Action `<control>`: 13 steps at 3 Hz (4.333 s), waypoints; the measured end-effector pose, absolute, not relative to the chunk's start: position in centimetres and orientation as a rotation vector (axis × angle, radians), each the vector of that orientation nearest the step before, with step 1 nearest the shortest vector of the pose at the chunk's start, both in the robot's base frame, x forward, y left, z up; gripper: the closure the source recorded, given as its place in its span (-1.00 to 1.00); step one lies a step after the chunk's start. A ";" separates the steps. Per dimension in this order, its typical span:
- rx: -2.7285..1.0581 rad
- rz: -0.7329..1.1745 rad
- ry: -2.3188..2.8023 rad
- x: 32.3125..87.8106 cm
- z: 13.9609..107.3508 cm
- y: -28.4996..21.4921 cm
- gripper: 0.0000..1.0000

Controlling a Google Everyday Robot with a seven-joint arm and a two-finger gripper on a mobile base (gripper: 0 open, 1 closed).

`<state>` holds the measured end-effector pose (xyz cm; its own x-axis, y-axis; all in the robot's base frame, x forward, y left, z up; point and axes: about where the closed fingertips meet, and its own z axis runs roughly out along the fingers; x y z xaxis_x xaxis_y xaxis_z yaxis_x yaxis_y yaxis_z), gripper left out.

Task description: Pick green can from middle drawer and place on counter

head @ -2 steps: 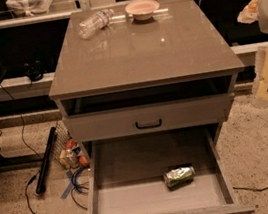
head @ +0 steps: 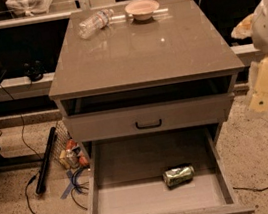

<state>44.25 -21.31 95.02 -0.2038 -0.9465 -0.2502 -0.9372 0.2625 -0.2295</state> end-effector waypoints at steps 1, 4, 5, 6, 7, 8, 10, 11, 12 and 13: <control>-1.741 0.138 2.136 45.1 87.9 -20.4 -1.00; -1.711 0.344 2.064 46.8 77.8 -19.9 -1.00; -1.688 0.372 2.121 47.1 72.6 -21.1 -1.00; -1.691 0.407 2.145 47.0 66.7 -22.0 -1.00; -1.717 0.408 2.165 46.7 61.8 -22.1 -1.00; -1.738 0.409 2.158 46.8 57.7 -21.3 -1.00; -1.727 0.411 2.051 49.3 51.1 -18.0 -1.00; -1.718 0.420 2.012 50.7 48.1 -16.3 -1.00; -1.728 0.432 1.999 51.7 45.1 -15.2 -1.00; -1.741 0.435 2.016 52.1 42.5 -15.1 -1.00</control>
Offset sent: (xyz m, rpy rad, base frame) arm 0.0379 0.0309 -0.2279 0.4566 0.0846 0.1729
